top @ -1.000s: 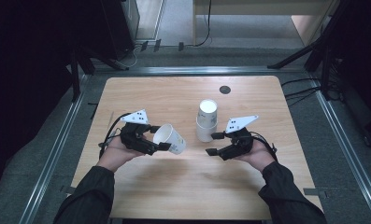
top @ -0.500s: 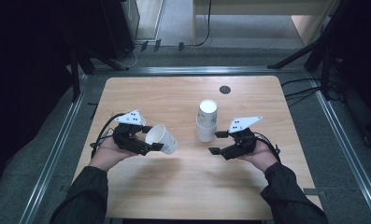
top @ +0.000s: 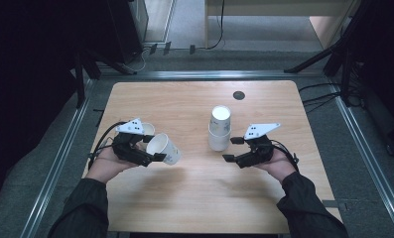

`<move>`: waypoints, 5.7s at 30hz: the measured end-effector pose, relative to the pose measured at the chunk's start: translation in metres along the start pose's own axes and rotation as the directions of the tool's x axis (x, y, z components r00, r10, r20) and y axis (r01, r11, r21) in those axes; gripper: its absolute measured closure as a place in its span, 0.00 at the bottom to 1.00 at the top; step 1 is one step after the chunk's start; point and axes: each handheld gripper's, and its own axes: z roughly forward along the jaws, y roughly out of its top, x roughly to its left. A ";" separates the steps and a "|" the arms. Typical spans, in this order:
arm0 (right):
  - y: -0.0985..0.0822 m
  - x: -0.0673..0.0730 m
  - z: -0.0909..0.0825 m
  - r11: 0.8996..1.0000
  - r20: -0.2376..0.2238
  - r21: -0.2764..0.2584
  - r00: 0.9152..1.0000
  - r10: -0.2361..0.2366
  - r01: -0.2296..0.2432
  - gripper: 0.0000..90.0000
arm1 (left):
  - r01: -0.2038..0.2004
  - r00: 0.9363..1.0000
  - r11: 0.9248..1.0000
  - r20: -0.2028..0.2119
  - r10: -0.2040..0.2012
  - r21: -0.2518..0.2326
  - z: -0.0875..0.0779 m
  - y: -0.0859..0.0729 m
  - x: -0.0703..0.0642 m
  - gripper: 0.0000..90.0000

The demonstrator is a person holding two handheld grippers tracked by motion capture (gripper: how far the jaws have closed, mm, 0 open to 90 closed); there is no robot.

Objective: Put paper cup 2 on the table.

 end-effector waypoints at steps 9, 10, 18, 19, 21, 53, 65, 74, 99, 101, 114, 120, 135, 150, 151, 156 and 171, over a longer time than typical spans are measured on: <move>0.000 -0.001 0.000 1.000 0.000 -0.005 1.000 0.028 -0.028 0.30 | 0.030 0.999 1.000 -0.014 -0.030 0.002 -0.013 -0.010 0.008 0.26; 0.000 -0.001 0.000 1.000 -0.001 -0.005 1.000 0.029 -0.029 0.30 | 0.029 0.999 1.000 -0.022 -0.029 0.006 -0.014 -0.011 0.009 0.26; -0.001 -0.001 0.000 1.000 0.006 -0.001 1.000 0.021 -0.021 0.30 | 0.050 0.998 0.999 -0.039 -0.049 0.014 -0.023 -0.022 0.014 0.26; -0.001 -0.001 0.000 1.000 0.007 -0.001 1.000 0.018 -0.018 0.30 | 0.049 0.998 0.999 -0.041 -0.049 0.018 -0.024 -0.024 0.015 0.26; -0.001 -0.001 0.000 1.000 0.009 0.001 1.000 0.014 -0.014 0.30 | 0.054 0.998 0.998 -0.045 -0.053 0.016 -0.025 -0.026 0.016 0.26; -0.001 -0.001 0.002 1.000 0.010 0.010 1.000 0.011 -0.011 0.30 | -0.030 0.983 0.951 -0.161 0.083 0.309 0.001 -0.047 0.022 0.26; -0.001 0.000 0.002 1.000 0.008 0.016 1.000 0.011 -0.011 0.30 | -0.049 0.976 0.944 -0.185 0.115 0.328 0.004 -0.048 0.021 0.26; -0.001 0.000 0.002 1.000 0.007 0.014 1.000 0.011 -0.012 0.30 | -0.075 0.974 0.943 -0.178 0.138 0.324 0.005 -0.049 0.018 0.25; -0.001 0.000 0.002 1.000 0.010 0.015 1.000 0.001 -0.002 0.30 | -0.035 0.984 0.945 -0.152 0.089 0.326 0.006 -0.049 0.021 0.15; -0.001 0.000 0.002 1.000 0.011 0.014 1.000 0.005 -0.005 0.30 | -0.031 0.985 0.947 -0.153 0.083 0.319 0.005 -0.049 0.021 0.15; 0.000 -0.001 0.001 1.000 0.006 0.014 1.000 0.009 -0.010 0.30 | 0.019 0.991 0.976 -0.136 0.011 0.219 -0.013 -0.046 0.024 0.14; 0.000 -0.001 0.001 1.000 0.005 0.016 1.000 0.010 -0.010 0.30 | 0.021 0.991 0.985 -0.136 0.003 0.173 -0.027 -0.043 0.022 0.14; -0.001 -0.001 -0.002 1.000 0.010 0.007 1.000 0.010 -0.010 0.30 | 0.045 0.992 0.998 -0.116 -0.040 0.036 -0.048 -0.028 0.015 0.15; 0.000 0.004 -0.003 1.000 0.006 0.002 1.000 0.000 0.000 0.30 | 0.018 0.998 1.000 -0.063 -0.019 -0.020 -0.032 -0.003 -0.005 0.15; 0.000 0.005 -0.003 1.000 0.006 0.001 1.000 0.000 0.000 0.30 | 0.012 0.998 1.000 -0.063 -0.013 -0.016 -0.029 -0.002 -0.007 0.15; 0.000 0.006 -0.004 1.000 0.013 0.006 1.000 -0.008 0.008 0.30 | 0.000 0.998 1.000 -0.063 -0.001 -0.010 -0.014 0.001 -0.014 0.15; 0.000 0.018 -0.009 1.000 0.001 -0.008 1.000 -0.022 0.022 0.30 | -0.037 0.999 0.999 0.014 0.037 0.002 0.030 0.013 -0.038 0.15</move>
